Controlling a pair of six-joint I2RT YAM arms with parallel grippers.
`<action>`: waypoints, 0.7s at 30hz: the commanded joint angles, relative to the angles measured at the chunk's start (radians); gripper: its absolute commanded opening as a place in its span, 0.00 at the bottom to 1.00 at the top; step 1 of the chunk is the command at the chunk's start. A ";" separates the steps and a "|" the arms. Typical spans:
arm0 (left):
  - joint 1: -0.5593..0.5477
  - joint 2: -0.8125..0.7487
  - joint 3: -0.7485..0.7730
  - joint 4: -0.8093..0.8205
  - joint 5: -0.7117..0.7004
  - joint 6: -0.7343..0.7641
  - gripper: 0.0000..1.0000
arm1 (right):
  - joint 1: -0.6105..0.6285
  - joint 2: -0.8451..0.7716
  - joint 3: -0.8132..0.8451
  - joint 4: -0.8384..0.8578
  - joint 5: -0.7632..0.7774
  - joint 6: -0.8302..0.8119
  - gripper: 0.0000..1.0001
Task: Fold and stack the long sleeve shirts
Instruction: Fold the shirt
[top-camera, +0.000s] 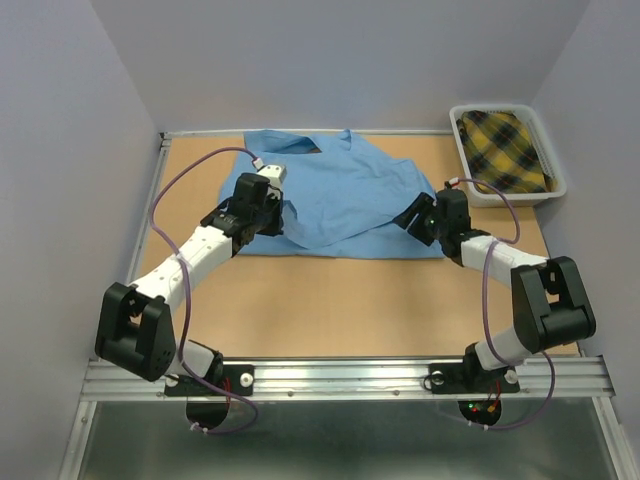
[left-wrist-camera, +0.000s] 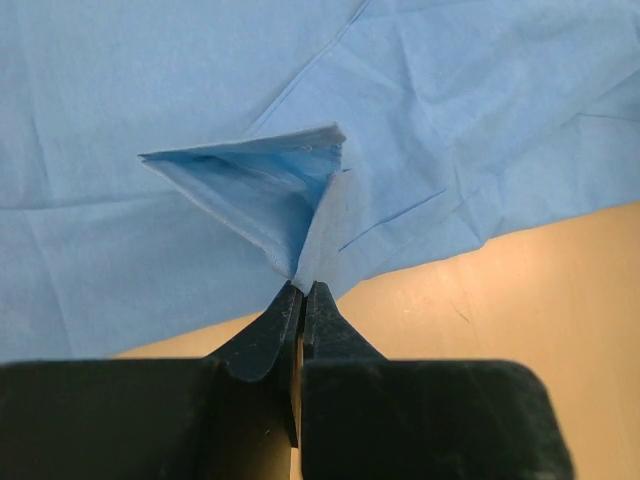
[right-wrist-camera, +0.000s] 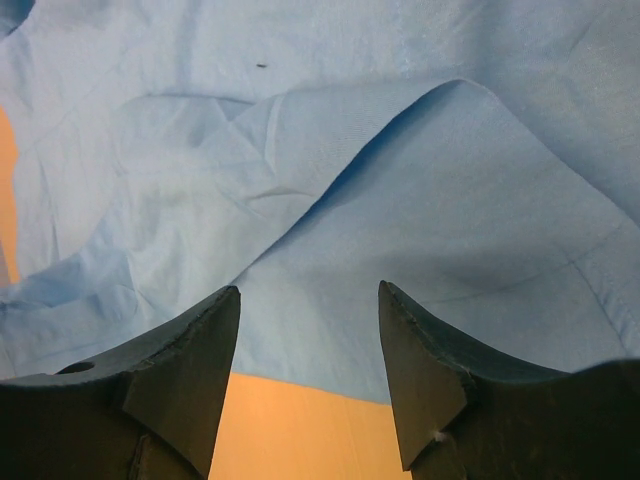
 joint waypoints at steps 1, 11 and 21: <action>0.019 -0.058 -0.029 0.045 -0.050 -0.032 0.01 | 0.009 0.025 0.092 0.018 0.011 0.121 0.63; 0.079 -0.149 0.000 -0.028 -0.039 -0.027 0.01 | 0.009 0.041 0.070 0.035 0.054 0.194 0.63; 0.121 -0.105 -0.078 -0.009 -0.137 -0.059 0.02 | 0.009 0.048 0.040 0.058 0.045 0.201 0.63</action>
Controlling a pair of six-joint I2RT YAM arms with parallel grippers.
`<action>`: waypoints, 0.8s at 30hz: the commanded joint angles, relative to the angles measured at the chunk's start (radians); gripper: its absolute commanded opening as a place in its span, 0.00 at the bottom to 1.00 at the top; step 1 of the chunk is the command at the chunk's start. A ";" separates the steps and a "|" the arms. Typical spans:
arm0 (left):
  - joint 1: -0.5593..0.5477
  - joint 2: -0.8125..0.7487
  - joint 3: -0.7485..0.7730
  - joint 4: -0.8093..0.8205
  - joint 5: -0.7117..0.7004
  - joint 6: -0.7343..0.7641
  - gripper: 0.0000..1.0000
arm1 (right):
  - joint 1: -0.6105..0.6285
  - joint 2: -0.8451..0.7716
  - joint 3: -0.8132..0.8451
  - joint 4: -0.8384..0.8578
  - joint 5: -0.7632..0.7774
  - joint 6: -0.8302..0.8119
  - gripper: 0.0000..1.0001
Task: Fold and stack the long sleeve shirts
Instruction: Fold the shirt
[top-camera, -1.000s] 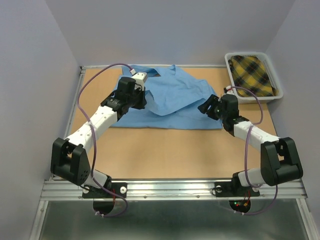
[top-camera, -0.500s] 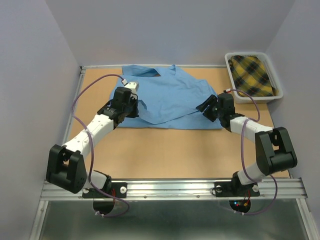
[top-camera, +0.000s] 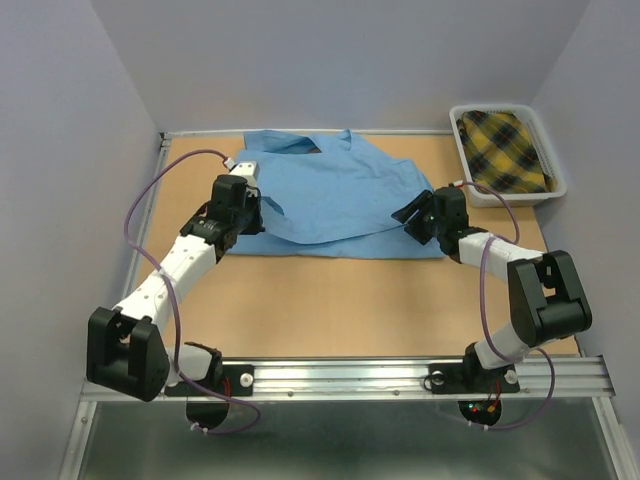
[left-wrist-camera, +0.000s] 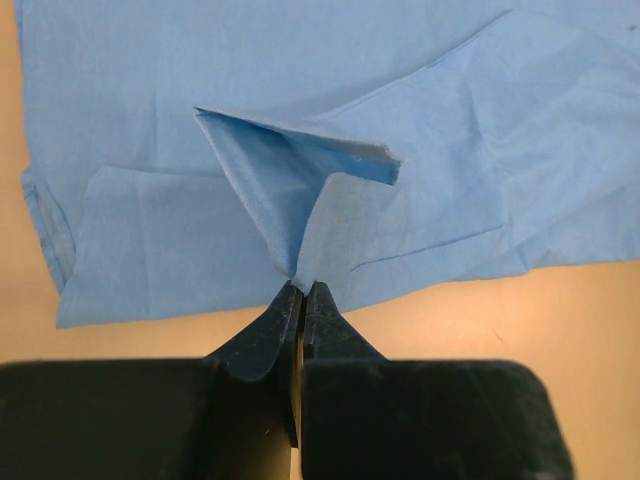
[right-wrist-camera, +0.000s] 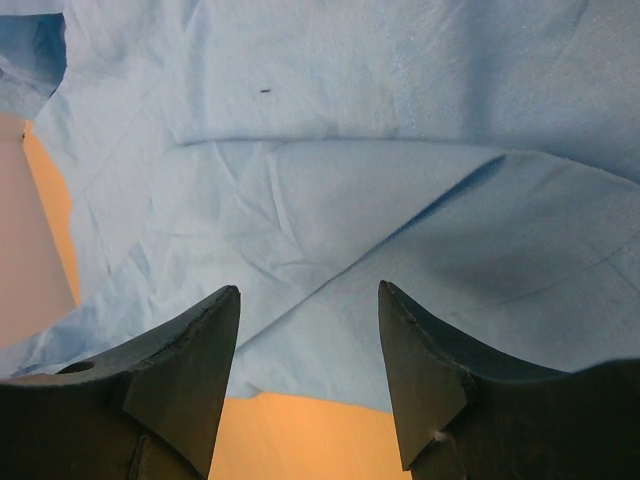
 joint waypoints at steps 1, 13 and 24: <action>0.031 0.023 -0.038 0.016 -0.101 -0.033 0.01 | 0.009 -0.010 0.005 0.054 0.015 0.006 0.63; 0.052 0.075 -0.087 0.070 -0.138 -0.102 0.06 | 0.007 -0.024 -0.030 0.057 -0.006 -0.019 0.63; 0.098 0.104 -0.084 0.060 -0.212 -0.119 0.06 | 0.009 -0.039 -0.050 0.060 -0.003 -0.019 0.63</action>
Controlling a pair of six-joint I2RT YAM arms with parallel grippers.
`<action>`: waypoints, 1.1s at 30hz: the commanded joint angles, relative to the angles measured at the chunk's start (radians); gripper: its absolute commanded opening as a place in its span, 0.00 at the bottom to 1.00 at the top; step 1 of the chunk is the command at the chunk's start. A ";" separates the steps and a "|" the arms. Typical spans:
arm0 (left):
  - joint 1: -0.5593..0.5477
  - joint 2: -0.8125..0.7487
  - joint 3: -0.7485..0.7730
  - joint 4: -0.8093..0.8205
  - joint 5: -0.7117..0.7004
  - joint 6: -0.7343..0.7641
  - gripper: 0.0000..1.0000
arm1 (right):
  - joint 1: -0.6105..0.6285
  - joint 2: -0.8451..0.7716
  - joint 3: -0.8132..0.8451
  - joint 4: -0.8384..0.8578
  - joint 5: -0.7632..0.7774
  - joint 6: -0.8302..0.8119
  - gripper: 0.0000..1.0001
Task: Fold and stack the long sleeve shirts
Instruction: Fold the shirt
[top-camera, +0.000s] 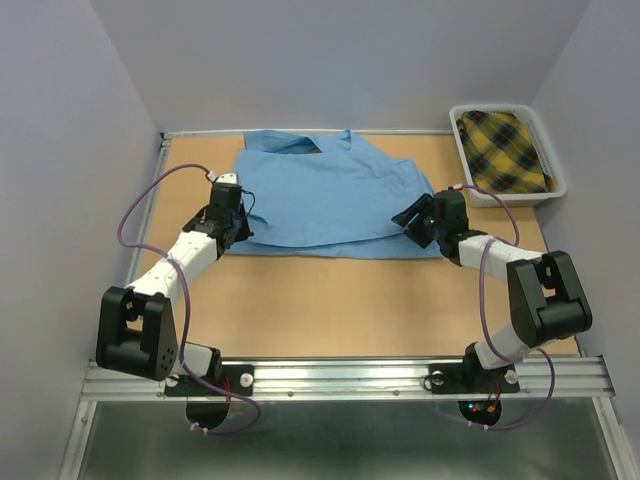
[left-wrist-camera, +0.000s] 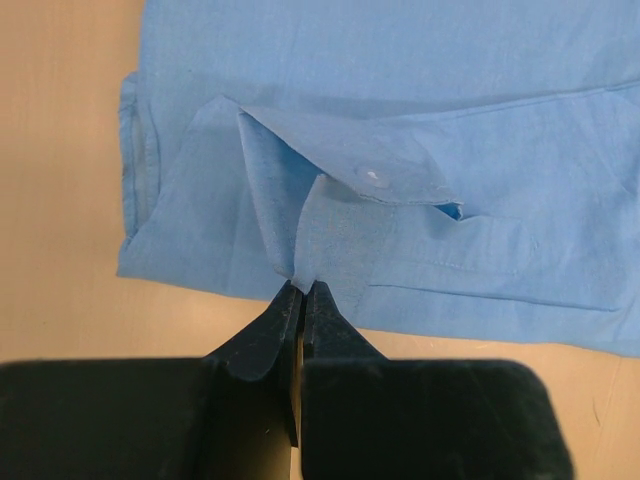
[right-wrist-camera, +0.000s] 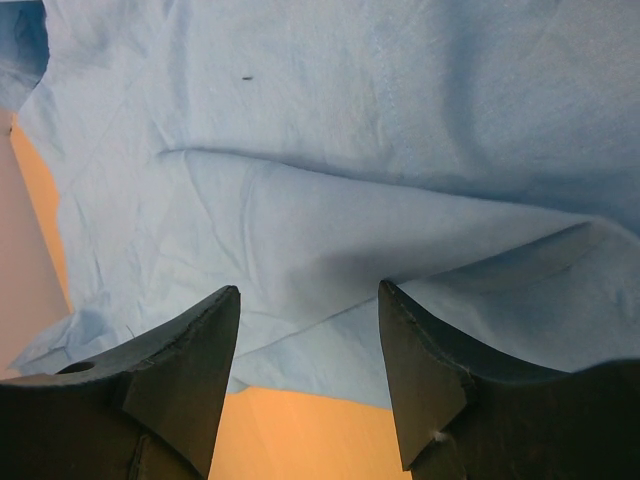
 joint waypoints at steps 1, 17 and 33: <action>0.015 0.016 -0.007 0.032 -0.060 -0.022 0.06 | 0.009 -0.040 -0.026 0.042 0.001 -0.014 0.63; 0.016 0.015 0.004 -0.043 0.030 -0.121 0.76 | 0.009 -0.094 -0.052 0.036 -0.001 -0.062 0.63; 0.146 -0.145 -0.047 0.020 0.113 -0.189 0.79 | -0.083 -0.058 0.017 -0.059 0.022 -0.111 0.59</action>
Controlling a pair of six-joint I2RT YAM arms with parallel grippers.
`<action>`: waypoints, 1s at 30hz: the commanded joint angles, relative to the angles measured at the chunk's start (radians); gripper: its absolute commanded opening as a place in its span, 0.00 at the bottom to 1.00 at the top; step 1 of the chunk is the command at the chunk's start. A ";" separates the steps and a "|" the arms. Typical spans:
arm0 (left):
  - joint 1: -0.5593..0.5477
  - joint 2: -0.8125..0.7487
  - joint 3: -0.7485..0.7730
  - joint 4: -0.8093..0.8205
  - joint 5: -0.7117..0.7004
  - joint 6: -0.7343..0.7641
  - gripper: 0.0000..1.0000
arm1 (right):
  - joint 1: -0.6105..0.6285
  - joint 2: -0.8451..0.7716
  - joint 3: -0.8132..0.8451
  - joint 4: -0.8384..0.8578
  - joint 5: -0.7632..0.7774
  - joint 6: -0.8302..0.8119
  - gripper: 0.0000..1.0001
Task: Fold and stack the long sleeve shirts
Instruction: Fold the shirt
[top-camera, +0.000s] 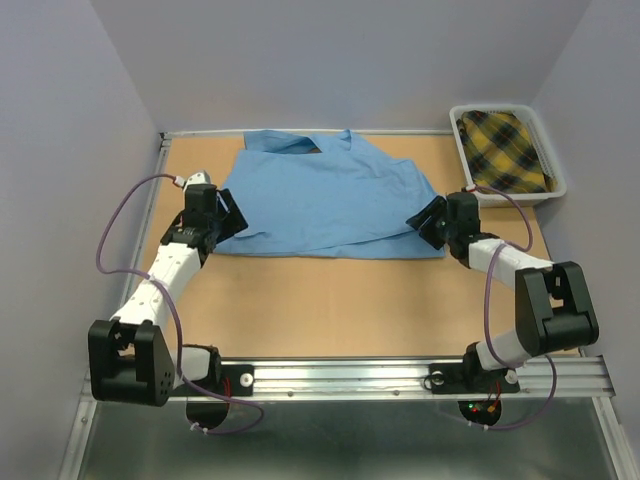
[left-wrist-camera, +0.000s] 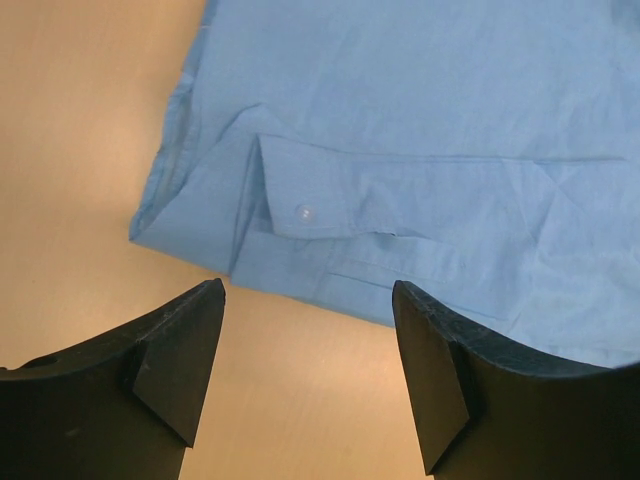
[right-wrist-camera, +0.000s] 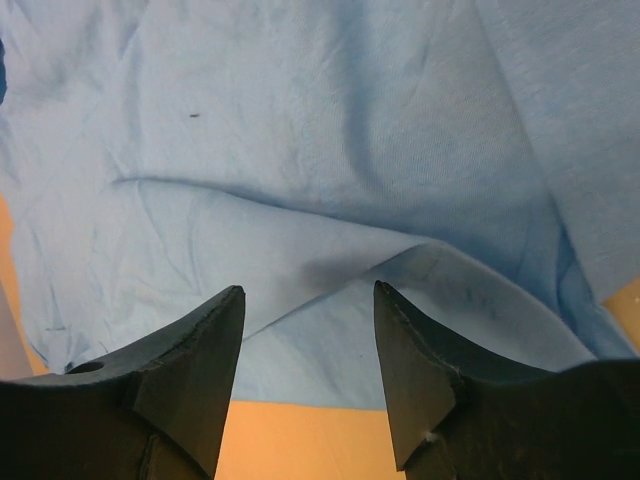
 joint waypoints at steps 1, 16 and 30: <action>0.072 0.010 -0.031 0.086 0.058 -0.023 0.79 | -0.030 0.020 0.051 0.005 -0.028 -0.013 0.59; 0.185 0.286 0.015 0.229 0.155 -0.089 0.68 | -0.116 0.086 0.047 0.074 -0.133 0.021 0.58; 0.192 0.298 -0.113 0.282 0.136 -0.202 0.65 | -0.207 0.189 -0.013 0.246 -0.226 0.108 0.19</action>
